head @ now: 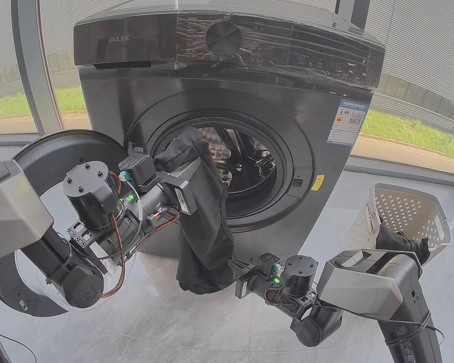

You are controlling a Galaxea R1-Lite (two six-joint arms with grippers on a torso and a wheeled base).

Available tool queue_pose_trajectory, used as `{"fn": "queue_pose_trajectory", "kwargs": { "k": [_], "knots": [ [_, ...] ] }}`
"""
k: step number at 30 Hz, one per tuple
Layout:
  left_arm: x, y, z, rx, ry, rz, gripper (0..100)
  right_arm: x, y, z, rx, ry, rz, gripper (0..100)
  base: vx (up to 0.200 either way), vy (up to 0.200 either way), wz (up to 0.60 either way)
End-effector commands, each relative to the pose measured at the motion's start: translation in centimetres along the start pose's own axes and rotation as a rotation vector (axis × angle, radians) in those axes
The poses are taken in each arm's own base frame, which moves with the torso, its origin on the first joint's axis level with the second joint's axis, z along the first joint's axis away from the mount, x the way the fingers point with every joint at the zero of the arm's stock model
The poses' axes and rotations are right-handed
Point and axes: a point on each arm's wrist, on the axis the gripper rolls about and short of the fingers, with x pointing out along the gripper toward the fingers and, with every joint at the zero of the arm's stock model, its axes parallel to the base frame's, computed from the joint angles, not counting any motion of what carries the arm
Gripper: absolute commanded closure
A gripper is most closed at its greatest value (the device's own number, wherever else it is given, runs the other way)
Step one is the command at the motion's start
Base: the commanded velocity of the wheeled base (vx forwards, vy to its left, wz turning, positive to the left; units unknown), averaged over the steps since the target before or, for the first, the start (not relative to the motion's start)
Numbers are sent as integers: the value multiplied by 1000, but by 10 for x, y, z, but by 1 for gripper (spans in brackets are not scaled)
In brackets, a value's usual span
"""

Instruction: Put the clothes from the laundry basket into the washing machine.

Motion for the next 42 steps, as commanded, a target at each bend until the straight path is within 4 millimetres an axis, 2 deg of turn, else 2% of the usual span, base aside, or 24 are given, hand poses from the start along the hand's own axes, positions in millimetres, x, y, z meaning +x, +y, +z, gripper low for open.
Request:
{"fn": "queue_pose_trajectory", "kwargs": {
  "k": [1, 3, 4, 7, 11, 21, 22, 33, 38, 42],
  "knots": [
    [0, -1, 1, -1, -4, -1, 100, -6, 4, -6, 4, 35, 6, 100, 0, 0, 0],
    [0, -1, 1, -1, -4, -1, 100, -6, 5, -10, 6, 45, 7, 100, 0, 0, 0],
    [0, -1, 1, -1, -4, -1, 100, -6, 4, -11, 5, 45, 5, 0, 0, 0, 0],
    [0, -2, 2, -2, -5, -4, 100, -2, 0, -8, -2, 26, -1, 0, 0, 0, 0],
    [0, -3, 1, -3, -3, -7, 100, 12, 0, 5, -19, -37, 3, 0, 0, 0, 0],
    [0, -5, 1, -4, -4, -13, 100, 20, 2, -5, -19, -35, 12, 0, 0, 0, 0],
    [0, -5, 1, -4, -4, -13, 100, 20, 2, -5, -19, -35, 12, 100, 0, 0, 0],
    [-2, 0, -2, -2, 10, -1, 100, 13, -4, -1, -11, -46, -2, 100, 0, 0, 0],
    [-8, 8, -7, 6, 41, 23, 100, -3, -11, 34, -11, -83, -45, 100, 0, 0, 0],
    [-14, 17, -11, 10, 69, 48, 100, -21, -10, 68, 6, -128, -121, 100, 0, 0, 0]
  ]
}}
